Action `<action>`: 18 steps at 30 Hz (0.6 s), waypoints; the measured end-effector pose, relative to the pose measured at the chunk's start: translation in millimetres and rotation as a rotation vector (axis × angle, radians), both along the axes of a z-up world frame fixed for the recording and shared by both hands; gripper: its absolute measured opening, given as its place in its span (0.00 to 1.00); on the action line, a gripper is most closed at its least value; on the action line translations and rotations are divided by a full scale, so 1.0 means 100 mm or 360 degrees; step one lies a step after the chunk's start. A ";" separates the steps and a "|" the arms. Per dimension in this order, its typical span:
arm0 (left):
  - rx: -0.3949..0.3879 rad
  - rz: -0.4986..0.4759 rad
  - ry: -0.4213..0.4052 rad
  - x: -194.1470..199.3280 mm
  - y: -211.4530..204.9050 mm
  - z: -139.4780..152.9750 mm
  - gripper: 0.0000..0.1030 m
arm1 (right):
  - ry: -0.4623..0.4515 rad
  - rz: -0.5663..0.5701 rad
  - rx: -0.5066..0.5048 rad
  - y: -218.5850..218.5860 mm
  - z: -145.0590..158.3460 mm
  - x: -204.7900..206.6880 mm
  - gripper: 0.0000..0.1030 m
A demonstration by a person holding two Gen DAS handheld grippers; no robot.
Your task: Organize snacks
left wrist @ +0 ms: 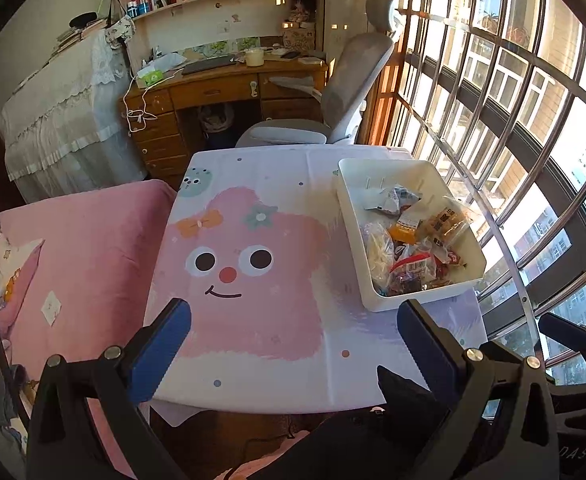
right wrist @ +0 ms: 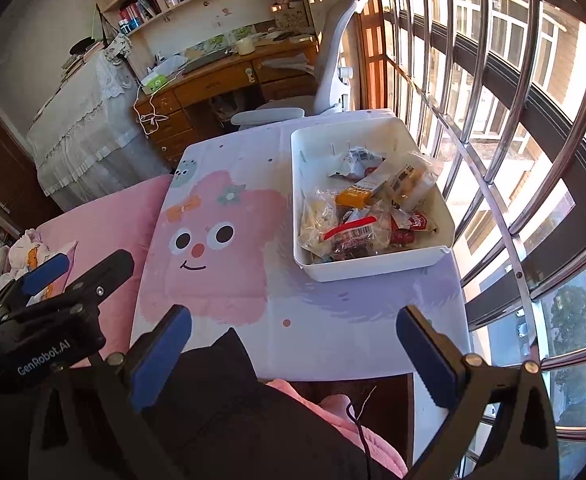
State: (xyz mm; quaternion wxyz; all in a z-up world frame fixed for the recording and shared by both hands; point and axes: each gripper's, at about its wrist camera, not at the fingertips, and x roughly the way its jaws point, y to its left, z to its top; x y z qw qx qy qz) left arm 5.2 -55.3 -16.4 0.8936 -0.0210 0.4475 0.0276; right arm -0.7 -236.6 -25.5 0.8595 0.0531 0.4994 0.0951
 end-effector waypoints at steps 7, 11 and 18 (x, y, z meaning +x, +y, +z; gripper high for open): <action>0.0005 0.0015 0.0017 -0.02 0.03 -0.02 0.99 | 0.0034 0.0016 0.0014 0.06 -0.04 0.01 1.00; -0.0001 0.0007 0.0030 -0.02 0.02 -0.04 0.99 | 0.0042 0.0018 0.0018 0.03 -0.05 0.01 1.00; -0.0013 -0.0009 0.0022 -0.02 -0.01 -0.05 0.99 | 0.0050 -0.0003 0.0027 -0.02 -0.09 0.00 1.00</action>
